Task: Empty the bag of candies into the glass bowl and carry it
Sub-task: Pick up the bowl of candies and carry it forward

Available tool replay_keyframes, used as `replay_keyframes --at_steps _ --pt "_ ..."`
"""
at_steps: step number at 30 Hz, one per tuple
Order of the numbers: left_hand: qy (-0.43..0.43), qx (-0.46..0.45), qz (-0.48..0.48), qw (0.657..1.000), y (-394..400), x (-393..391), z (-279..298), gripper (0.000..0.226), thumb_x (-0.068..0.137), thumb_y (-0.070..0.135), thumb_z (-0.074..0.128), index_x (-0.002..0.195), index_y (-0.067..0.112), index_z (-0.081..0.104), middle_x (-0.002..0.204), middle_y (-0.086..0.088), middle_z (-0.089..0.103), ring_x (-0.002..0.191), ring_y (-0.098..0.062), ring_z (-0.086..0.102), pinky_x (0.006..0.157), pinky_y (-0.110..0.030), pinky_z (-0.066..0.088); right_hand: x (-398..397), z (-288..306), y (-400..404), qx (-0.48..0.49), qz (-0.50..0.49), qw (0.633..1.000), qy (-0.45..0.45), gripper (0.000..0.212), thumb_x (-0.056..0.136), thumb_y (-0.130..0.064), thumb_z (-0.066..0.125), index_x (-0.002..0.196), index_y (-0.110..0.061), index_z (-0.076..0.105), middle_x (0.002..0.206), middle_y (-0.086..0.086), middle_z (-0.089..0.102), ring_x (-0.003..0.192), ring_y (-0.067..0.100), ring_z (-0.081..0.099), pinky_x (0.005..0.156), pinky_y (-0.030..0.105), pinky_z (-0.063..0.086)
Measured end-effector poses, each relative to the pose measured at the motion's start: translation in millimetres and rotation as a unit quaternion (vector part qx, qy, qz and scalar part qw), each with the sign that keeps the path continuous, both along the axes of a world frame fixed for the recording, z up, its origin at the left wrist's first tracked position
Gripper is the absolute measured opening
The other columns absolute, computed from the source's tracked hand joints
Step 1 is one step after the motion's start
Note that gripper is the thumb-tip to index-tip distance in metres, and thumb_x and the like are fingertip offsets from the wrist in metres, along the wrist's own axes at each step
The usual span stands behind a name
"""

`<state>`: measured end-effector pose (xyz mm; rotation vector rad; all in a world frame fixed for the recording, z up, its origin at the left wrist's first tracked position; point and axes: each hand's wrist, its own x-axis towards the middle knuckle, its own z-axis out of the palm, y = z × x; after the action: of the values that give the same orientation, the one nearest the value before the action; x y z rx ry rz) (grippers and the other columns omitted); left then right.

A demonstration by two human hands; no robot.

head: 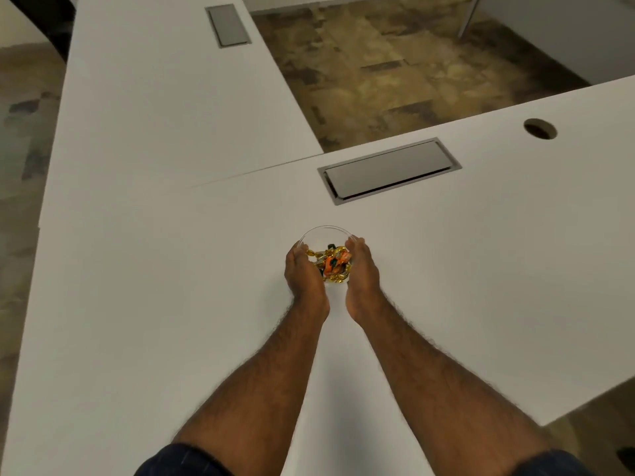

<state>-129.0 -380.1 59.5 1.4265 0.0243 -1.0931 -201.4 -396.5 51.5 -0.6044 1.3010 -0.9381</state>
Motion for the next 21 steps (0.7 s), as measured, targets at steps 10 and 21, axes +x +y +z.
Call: replay_keyframes --at_steps 10,21 --pt "0.023 -0.021 -0.107 0.994 -98 -112 27 0.028 0.097 0.028 0.043 0.118 0.023 0.061 0.098 0.003 0.065 0.08 -0.01 0.063 0.046 -0.018 0.051 -119 35 -81 -0.031 -0.087 0.996 0.011 0.051 0.1 -0.052 0.027 0.137 -0.022 0.047 0.142 -0.001 0.05 0.129 0.024 0.048 0.106 0.04 0.036" --pt "-0.021 0.037 -0.246 0.968 -170 -189 -5 0.035 0.099 0.027 0.041 0.132 0.017 0.052 0.135 -0.009 0.053 0.102 -0.019 0.048 0.081 -0.031 0.044 -211 9 -139 -0.011 -0.112 0.993 -0.018 0.058 0.101 -0.053 0.021 0.144 -0.02 0.04 0.151 0.008 0.042 0.134 0.032 0.045 0.115 0.049 0.033"
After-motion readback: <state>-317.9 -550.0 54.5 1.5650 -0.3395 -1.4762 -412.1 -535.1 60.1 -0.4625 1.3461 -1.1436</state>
